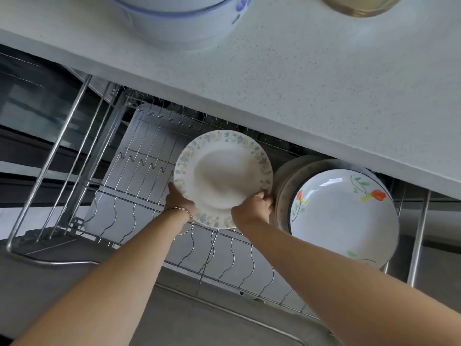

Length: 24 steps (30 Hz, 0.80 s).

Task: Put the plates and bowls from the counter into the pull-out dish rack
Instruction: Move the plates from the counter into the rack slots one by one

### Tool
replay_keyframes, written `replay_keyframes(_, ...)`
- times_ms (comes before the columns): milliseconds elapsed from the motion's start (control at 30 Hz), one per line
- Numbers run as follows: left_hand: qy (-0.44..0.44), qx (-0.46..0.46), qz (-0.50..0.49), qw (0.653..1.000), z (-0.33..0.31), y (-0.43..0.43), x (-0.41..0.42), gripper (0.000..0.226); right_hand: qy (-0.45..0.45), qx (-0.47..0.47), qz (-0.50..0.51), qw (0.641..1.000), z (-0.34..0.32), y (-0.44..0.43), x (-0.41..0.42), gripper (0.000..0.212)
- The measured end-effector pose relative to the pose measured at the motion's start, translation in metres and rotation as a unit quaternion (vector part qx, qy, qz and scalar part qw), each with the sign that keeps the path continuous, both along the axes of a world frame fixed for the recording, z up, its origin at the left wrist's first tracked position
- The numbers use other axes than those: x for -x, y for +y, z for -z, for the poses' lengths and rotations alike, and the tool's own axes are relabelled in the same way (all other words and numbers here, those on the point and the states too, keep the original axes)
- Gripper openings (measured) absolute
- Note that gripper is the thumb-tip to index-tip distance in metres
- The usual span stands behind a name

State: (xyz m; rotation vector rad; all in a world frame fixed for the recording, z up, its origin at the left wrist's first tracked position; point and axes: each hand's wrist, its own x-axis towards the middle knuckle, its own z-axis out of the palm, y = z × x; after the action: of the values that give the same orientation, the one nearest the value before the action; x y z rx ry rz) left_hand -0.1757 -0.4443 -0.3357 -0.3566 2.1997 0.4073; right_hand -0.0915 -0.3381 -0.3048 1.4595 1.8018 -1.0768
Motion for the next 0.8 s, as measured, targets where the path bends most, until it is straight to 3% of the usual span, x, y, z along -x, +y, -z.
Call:
replay_keyframes(200, 0.017, 0.031, 0.111, 0.993, -0.034, -0.01, -0.007, 0.046, 0.023, 0.043, -0.09, 0.995, -0.025, 0.005, -0.01, 0.055)
replay_keyframes(367, 0.03, -0.046, 0.192, 0.98, -0.104, 0.005, -0.026, 0.037, 0.1, 0.065, -0.176, 0.977, -0.087, 0.027, -0.034, 0.039)
replay_keyframes(467, 0.039, -0.089, 0.204, 0.974, -0.158, 0.032, -0.042, 0.032, 0.097, 0.042, -0.258, 0.96, -0.142, 0.058, -0.053, 0.023)
replay_keyframes(600, 0.046, -0.174, 0.191, 0.965, -0.236, 0.096, -0.066, 0.018, 0.093, -0.019, -0.33, 0.939, -0.223, 0.117, -0.088, 0.033)
replay_keyframes(800, 0.062, -0.256, 0.18, 0.948, -0.316, 0.233, -0.108, 0.015, 0.112, -0.149, -0.324, 0.928, -0.308, 0.247, -0.133, 0.033)
